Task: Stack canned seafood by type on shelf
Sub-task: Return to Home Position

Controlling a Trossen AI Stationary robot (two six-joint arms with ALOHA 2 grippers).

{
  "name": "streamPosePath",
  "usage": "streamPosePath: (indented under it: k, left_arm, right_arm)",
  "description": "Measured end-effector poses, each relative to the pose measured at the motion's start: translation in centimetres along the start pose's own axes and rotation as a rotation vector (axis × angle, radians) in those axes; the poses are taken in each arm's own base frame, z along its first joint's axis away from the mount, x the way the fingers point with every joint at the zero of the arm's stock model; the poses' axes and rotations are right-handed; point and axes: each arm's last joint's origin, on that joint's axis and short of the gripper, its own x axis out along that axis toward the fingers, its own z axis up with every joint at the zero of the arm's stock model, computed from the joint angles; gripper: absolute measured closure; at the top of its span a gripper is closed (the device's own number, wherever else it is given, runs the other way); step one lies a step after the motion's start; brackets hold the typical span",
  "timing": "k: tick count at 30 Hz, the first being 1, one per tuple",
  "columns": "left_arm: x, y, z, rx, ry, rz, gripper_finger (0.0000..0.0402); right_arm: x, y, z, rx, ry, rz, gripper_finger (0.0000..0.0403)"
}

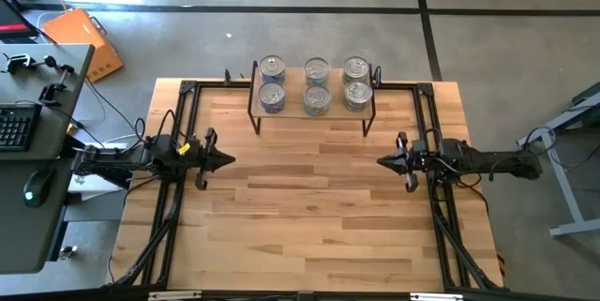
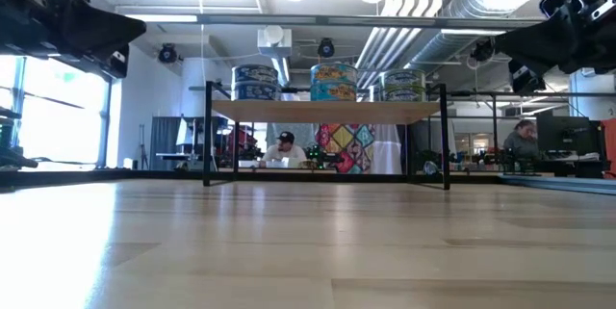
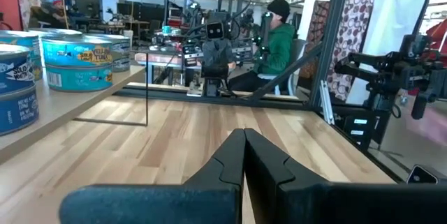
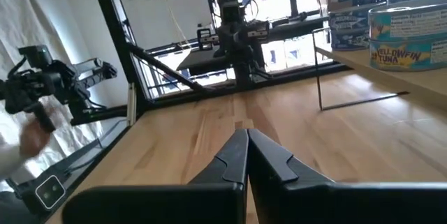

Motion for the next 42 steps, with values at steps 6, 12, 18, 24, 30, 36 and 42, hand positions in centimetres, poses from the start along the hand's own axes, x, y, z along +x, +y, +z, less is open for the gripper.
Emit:
streamPosePath:
  k: [6,12,18,24,30,36,42]
  left_arm:
    - [0.0,0.0,0.02,0.064,-0.001,0.001,0.0402]
    - [0.0,0.0,0.01,0.071,-0.001,0.001,0.0402]
    - [0.0,0.0,0.02,0.071,-0.001,0.001,0.0402]
    - [0.0,0.01,0.02,0.071,-0.001,0.001,0.0402]
    - [0.0,0.01,0.02,0.071,-0.001,0.001,0.0401]
    - [0.0,0.01,0.02,0.071,-0.001,0.001,0.0402]
    - [0.0,0.01,0.02,0.071,-0.001,0.001,0.0401]
  right_arm:
    - [0.0,-0.03,-0.01,-0.202,0.0,-0.003,0.0402]
    - [0.0,-0.02,0.0,-0.259,0.0,-0.003,0.0402]
    - [0.0,-0.03,-0.01,-0.259,0.0,-0.003,0.0402]
    - [0.0,-0.03,-0.01,-0.261,0.0,-0.003,0.0402]
    - [0.0,-0.03,-0.01,-0.261,0.0,-0.003,0.0402]
    - [0.0,-0.03,-0.01,-0.261,-0.001,-0.003,0.0402]
    - [0.0,-0.03,-0.01,-0.261,-0.001,-0.003,0.0402]
